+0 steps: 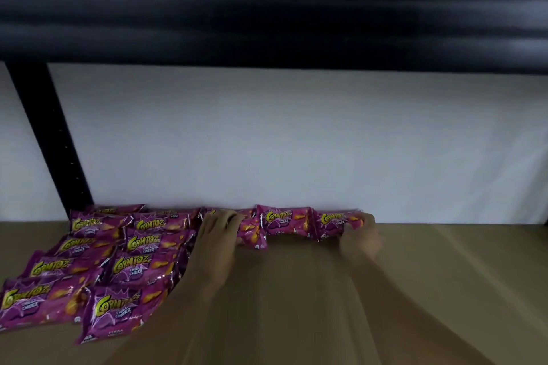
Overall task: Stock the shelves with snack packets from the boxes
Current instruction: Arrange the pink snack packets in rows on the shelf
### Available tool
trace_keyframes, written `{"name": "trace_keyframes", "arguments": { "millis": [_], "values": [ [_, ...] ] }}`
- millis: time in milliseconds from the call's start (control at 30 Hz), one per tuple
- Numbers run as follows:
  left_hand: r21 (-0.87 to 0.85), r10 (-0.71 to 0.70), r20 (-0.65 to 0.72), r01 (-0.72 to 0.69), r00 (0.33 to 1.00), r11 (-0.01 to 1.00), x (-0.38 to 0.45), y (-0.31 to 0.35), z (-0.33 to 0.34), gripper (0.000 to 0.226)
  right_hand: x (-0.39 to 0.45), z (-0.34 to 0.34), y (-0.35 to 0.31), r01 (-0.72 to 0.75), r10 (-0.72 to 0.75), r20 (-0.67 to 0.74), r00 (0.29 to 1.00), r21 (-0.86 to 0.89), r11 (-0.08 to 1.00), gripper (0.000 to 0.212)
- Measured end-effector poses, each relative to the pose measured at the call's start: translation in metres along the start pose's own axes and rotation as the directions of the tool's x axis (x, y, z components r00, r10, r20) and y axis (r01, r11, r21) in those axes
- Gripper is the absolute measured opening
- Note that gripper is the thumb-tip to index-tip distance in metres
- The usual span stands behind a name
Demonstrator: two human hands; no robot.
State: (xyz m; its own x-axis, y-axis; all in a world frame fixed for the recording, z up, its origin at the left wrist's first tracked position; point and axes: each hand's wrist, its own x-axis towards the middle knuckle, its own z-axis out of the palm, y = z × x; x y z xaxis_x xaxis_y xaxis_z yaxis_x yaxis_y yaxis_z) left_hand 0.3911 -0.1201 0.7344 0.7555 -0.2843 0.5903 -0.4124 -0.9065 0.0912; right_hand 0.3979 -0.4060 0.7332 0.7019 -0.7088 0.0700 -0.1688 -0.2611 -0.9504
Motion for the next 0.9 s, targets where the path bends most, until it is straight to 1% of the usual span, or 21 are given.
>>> {"name": "trace_keyframes", "arguments": {
  "millis": [133, 200, 233, 267, 300, 333, 367, 433, 467, 533, 633, 733, 800, 833, 900],
  "values": [
    [0.029, -0.022, 0.038, 0.021, 0.999, 0.999, 0.002, -0.002, 0.007, 0.068, -0.001, 0.001, 0.003, 0.028, -0.031, 0.076, 0.997, 0.038, 0.999, 0.025],
    [0.042, -0.030, 0.057, 0.028, 0.998, 0.999, 0.003, -0.002, 0.010, 0.068, -0.005, -0.007, -0.001, 0.022, -0.027, 0.114, 0.993, 0.046, 0.999, 0.029],
    [0.044, -0.037, 0.061, 0.034, 0.997, 0.998, 0.003, -0.002, 0.011, 0.067, -0.005, -0.011, -0.001, 0.071, -0.070, 0.112, 0.991, -0.007, 0.997, 0.032],
    [0.046, -0.045, 0.061, 0.042, 0.997, 0.998, 0.003, -0.002, 0.012, 0.066, -0.006, -0.016, -0.002, 0.163, -0.150, 0.106, 0.983, -0.124, 0.979, 0.035],
    [0.053, -0.051, 0.064, 0.048, 0.997, 0.997, 0.002, -0.002, 0.012, 0.067, -0.004, -0.020, -0.002, 0.279, -0.258, 0.114, 0.959, -0.262, 0.924, 0.040],
    [0.060, -0.055, 0.069, 0.051, 0.996, 0.997, 0.002, -0.003, 0.012, 0.068, -0.005, -0.023, -0.004, 0.393, -0.363, 0.150, 0.919, -0.382, 0.836, 0.047],
    [0.067, -0.059, 0.072, 0.054, 0.996, 0.996, 0.001, -0.003, 0.012, 0.068, -0.004, -0.023, -0.004, 0.481, -0.427, 0.225, 0.876, -0.469, 0.741, 0.054],
    [0.076, -0.077, 0.087, 0.070, 0.993, 0.995, -0.001, -0.002, 0.011, 0.068, -0.003, -0.022, -0.007, 0.579, -0.424, 0.395, 0.815, -0.575, 0.578, 0.063],
    [0.078, -0.092, 0.103, 0.084, 0.990, 0.993, -0.001, -0.001, 0.011, 0.068, -0.001, -0.021, -0.007, 0.610, -0.402, 0.459, 0.792, -0.598, 0.520, 0.064],
    [0.082, -0.126, 0.142, 0.115, 0.982, 0.990, -0.001, 0.001, 0.009, 0.069, 0.002, -0.019, -0.006, 0.642, -0.375, 0.522, 0.766, -0.601, 0.476, 0.064],
    [0.106, -0.166, 0.191, 0.148, 0.967, 0.983, 0.002, 0.007, 0.005, 0.074, 0.007, -0.018, -0.005, 0.656, -0.405, 0.517, 0.754, -0.603, 0.453, 0.064],
    [0.115, -0.197, 0.238, 0.174, 0.951, 0.978, 0.003, 0.012, 0.002, 0.078, 0.009, -0.014, -0.003, 0.641, -0.441, 0.469, 0.765, -0.614, 0.460, 0.059],
    [0.137, -0.206, 0.276, 0.174, 0.939, 0.975, 0.003, 0.011, 0.002, 0.079, 0.008, -0.011, 0.001, 0.629, -0.472, 0.434, 0.767, -0.652, 0.423, 0.056],
    [0.144, -0.209, 0.289, 0.173, 0.934, 0.974, 0.002, 0.011, 0.003, 0.080, 0.009, -0.010, 0.003, 0.620, -0.485, 0.416, 0.769, -0.669, 0.410, 0.057],
    [0.146, -0.211, 0.305, 0.174, 0.929, 0.974, 0.001, 0.010, 0.003, 0.083, 0.008, -0.010, 0.006, 0.616, -0.495, 0.402, 0.771, -0.667, 0.419, 0.059]
  ]
}}
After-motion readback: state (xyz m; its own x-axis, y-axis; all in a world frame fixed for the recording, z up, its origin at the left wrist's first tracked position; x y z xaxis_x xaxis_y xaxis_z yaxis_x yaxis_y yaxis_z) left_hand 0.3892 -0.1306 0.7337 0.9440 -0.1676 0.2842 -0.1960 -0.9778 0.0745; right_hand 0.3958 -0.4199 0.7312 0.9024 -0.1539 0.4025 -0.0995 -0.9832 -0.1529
